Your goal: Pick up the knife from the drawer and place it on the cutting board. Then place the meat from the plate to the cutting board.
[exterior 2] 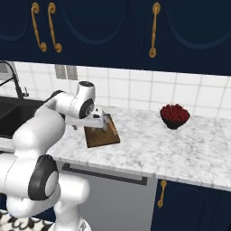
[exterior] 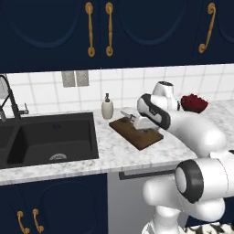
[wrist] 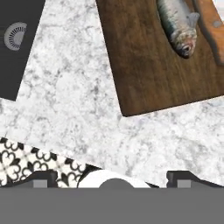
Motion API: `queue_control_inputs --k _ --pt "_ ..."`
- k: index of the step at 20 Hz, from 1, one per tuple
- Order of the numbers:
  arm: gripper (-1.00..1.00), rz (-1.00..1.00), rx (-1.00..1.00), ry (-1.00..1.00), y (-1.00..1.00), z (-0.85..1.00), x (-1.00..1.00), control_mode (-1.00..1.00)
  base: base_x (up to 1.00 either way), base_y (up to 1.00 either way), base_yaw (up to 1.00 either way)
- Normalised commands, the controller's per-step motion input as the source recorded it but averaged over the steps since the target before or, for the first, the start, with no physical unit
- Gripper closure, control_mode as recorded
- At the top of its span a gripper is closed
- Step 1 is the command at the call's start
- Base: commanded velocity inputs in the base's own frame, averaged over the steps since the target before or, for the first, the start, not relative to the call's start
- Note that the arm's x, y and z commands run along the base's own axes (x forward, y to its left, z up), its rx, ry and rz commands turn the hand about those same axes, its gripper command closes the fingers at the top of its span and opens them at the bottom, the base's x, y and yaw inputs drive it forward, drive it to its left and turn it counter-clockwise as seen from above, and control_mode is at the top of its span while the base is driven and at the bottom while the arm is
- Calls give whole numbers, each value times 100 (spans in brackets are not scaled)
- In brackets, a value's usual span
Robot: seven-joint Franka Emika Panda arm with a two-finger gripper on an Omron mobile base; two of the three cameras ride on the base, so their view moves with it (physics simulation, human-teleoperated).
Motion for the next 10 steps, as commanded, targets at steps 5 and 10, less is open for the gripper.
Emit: queue_control_inputs --k 5,10 --pt "-100 -9 1 -8 0 72 -100 -100 0 0 0" --pt "-100 -12 0 -12 0 75 -100 -100 0 0 0"
